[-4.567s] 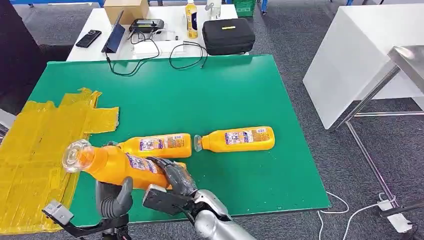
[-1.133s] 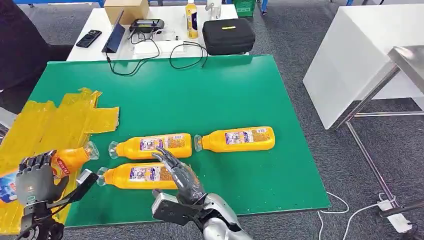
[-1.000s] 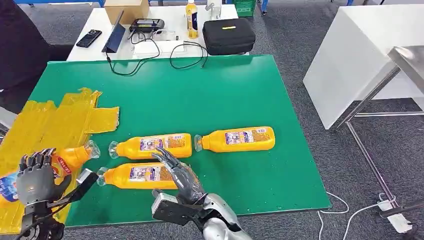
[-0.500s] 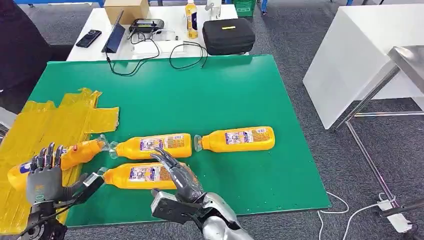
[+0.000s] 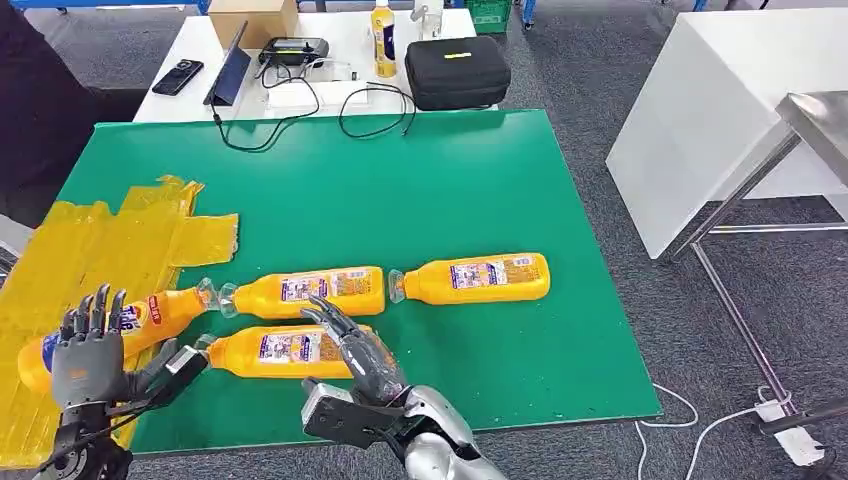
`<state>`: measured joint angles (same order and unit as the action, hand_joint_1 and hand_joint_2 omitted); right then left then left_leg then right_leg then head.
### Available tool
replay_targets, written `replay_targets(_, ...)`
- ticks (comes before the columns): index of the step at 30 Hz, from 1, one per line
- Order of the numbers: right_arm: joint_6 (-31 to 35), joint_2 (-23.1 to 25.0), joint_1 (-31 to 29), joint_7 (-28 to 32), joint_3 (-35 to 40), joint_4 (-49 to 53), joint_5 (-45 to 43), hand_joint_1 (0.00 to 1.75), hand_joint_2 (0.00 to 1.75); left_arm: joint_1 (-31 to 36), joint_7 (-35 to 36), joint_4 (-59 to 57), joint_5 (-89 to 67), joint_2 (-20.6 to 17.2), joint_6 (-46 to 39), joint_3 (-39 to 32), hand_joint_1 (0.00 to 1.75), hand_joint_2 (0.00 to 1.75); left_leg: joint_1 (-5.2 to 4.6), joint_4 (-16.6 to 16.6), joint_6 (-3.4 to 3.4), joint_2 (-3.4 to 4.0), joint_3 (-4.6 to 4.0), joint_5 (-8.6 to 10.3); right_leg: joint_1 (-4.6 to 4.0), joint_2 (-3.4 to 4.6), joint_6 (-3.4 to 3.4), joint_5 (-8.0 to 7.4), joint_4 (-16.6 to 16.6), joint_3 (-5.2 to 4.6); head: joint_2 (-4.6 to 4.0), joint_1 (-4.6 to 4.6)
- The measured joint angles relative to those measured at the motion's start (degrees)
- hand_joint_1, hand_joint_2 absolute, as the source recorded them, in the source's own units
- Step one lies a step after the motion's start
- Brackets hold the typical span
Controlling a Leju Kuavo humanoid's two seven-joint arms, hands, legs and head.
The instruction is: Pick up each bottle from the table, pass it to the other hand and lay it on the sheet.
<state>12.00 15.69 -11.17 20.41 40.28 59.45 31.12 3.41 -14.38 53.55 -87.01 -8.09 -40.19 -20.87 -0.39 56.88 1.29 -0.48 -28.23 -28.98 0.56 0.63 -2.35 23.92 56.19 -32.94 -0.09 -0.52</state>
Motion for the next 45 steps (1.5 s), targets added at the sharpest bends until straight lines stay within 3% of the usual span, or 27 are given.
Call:
replay_targets(3, 0.4, 0.0, -0.2, -1.0, 0.0, -0.2, 0.4, 0.0, 1.75, -0.1, -2.4, 0.4, 2.0, -0.1, 0.0, -0.4, 0.0, 0.0, 0.0, 0.0, 0.0, 0.0, 0.0, 0.0, 0.0, 0.0, 0.0, 0.0, 0.0, 0.0, -0.02, -0.02)
replay_targets(6, 2.9, 0.0, -1.2, -4.1, 0.2, -0.9, 3.8, 0.0, 1.75, -0.1, -13.9, 2.0, 14.5, 0.8, 0.0, -2.7, 0.0, 0.0, 0.01, 0.0, 0.0, 0.01, -0.01, 0.0, 0.01, 0.0, 0.0, 0.0, 0.0, 0.01, -0.02, -0.02)
replay_targets(8, 5.2, 0.2, -2.6, -7.9, 1.0, -2.3, 8.6, 0.0, 1.75, -1.2, -23.4, 4.5, 35.9, 1.9, 2.3, -4.4, 0.0, 0.0, 0.01, 0.0, 0.0, 0.07, 0.01, 0.0, 0.01, 0.04, 0.0, 0.0, 0.0, 0.0, -0.02, 0.02)
replay_targets(10, 5.7, 0.8, -4.3, -12.0, 1.8, -4.8, 13.1, 0.0, 1.75, -2.8, -25.0, 10.3, 60.1, 2.9, 8.9, -4.2, 0.0, 0.0, 0.01, 0.0, 0.0, 0.19, 0.04, 0.0, 0.0, 0.12, 0.0, 0.0, 0.0, -0.01, 0.0, 0.0)
replay_targets(13, 6.0, 2.3, -6.8, -15.1, 2.6, -9.1, 16.7, 0.0, 1.75, -4.7, -25.6, 18.0, 75.5, 4.9, 21.3, -4.5, 0.0, 0.0, 0.01, 0.0, 0.0, -0.12, -0.02, 0.01, -0.02, -0.05, 0.0, 0.0, 0.0, -0.01, 0.0, -0.02)
replay_targets(15, 5.9, 3.3, -8.8, -18.0, 3.6, -11.7, 18.3, 0.0, 1.75, -5.5, -25.7, 22.1, 76.5, 6.4, 26.1, -4.7, 0.0, 0.0, 0.01, 0.0, 0.0, -0.05, -0.03, 0.01, 0.0, -0.02, 0.0, 0.0, 0.0, 0.0, -0.02, 0.0)
replay_targets(19, 3.5, 4.1, -12.6, -25.1, 7.2, -16.5, 18.0, 0.0, 1.75, -6.9, -25.8, 30.3, 77.7, 9.7, 27.7, -4.7, 0.0, 0.0, -0.01, 0.0, 0.0, 0.01, 0.02, 0.01, 0.02, 0.01, -0.01, -0.01, 0.0, 0.01, -0.02, 0.0)
replay_targets(34, 1.4, 5.0, -16.6, -26.3, 14.1, -23.4, 13.5, 0.0, 1.75, -8.1, -25.8, 37.3, 79.5, 12.0, 29.1, -4.7, 0.0, 0.0, 0.0, 0.0, 0.0, -0.01, 0.02, 0.01, 0.0, 0.0, -0.01, -0.01, 0.0, 0.0, -0.02, 0.0)
replay_targets(45, -11.3, 5.2, -21.2, -36.3, 21.2, -28.5, 11.1, 0.0, 1.75, -7.2, -25.8, 37.5, 79.5, 12.7, 31.0, -4.7, 0.0, 0.0, -0.01, 0.0, 0.0, 0.03, 0.19, 0.0, 0.0, 0.01, -0.01, -0.01, 0.0, 0.11, -0.02, -0.02)
